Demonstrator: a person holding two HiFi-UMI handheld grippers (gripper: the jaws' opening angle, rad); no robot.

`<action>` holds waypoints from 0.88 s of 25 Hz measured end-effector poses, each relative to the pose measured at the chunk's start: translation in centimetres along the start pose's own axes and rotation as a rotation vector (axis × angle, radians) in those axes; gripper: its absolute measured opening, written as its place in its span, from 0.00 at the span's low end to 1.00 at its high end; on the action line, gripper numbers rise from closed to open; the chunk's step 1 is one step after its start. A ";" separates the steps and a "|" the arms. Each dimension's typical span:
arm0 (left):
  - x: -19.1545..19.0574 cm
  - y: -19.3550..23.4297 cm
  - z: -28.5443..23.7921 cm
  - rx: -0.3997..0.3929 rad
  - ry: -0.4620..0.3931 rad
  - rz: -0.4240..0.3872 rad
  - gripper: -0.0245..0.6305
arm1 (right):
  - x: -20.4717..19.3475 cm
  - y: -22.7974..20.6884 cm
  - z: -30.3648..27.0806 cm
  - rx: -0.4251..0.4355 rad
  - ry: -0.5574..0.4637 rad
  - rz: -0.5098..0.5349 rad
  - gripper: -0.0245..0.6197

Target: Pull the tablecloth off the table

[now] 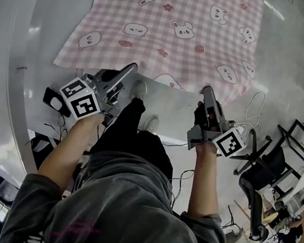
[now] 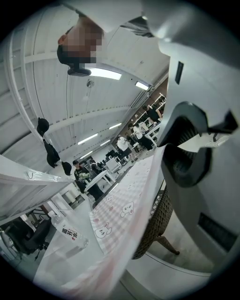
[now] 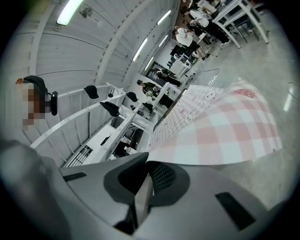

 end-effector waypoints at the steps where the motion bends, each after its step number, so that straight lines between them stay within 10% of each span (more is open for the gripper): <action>1: -0.9 -0.4 0.3 -0.003 -0.006 -0.012 0.04 | -0.8 0.0 0.6 0.006 -0.004 0.010 0.05; 6: 3.0 1.0 -1.4 -0.076 -0.175 -0.366 0.04 | 2.0 -1.6 -2.3 0.185 -0.222 0.264 0.05; 22: 1.3 0.1 -0.7 -0.132 -0.186 -0.396 0.04 | 0.2 -1.5 -0.6 0.207 -0.243 0.289 0.05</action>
Point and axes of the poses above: the fingertips, and each gripper's own axes: z backward along the fingers, y to its left, x out of its top, the point moved 6 cm from there along z, backward along the fingers, and after that the axes turned 14 degrees about y, right-handed, at the moved point
